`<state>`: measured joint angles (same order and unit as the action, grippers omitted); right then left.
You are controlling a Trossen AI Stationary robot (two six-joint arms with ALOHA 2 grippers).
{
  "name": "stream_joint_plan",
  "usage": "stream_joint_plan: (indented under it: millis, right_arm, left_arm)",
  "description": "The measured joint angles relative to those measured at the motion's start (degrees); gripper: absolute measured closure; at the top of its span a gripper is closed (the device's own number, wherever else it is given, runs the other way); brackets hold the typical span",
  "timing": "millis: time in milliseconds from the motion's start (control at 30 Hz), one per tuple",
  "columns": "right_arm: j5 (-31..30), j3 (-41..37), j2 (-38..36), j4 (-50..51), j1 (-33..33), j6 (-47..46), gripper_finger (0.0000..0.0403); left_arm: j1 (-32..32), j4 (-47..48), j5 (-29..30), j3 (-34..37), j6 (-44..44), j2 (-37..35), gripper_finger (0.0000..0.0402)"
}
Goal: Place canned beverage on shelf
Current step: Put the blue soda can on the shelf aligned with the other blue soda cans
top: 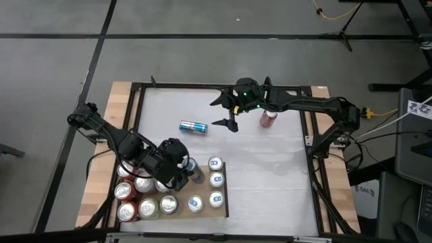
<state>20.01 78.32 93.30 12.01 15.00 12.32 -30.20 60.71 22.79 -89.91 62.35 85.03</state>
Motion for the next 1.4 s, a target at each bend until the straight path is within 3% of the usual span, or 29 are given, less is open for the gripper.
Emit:
stream_joint_plan:
  millis: [500, 1033, 1400]
  right_arm:
    - [-0.02, 0.00, 0.00, 0.00, 0.00, 0.02, 0.0018]
    - [0.00, 0.00, 0.00, 0.00, 0.00, 0.02, 0.0018]
    - [-0.01, 0.00, 0.00, 0.00, 0.00, 0.02, 0.0018]
  left_arm:
    - [0.02, -0.57, -3.28, 0.00, 0.00, 0.00, 0.0172]
    - [0.01, 0.11, 1.85, 0.09, -2.09, 0.04, 0.0172]
    - [0.02, 0.16, 1.81, 0.09, -3.71, 0.04, 0.0172]
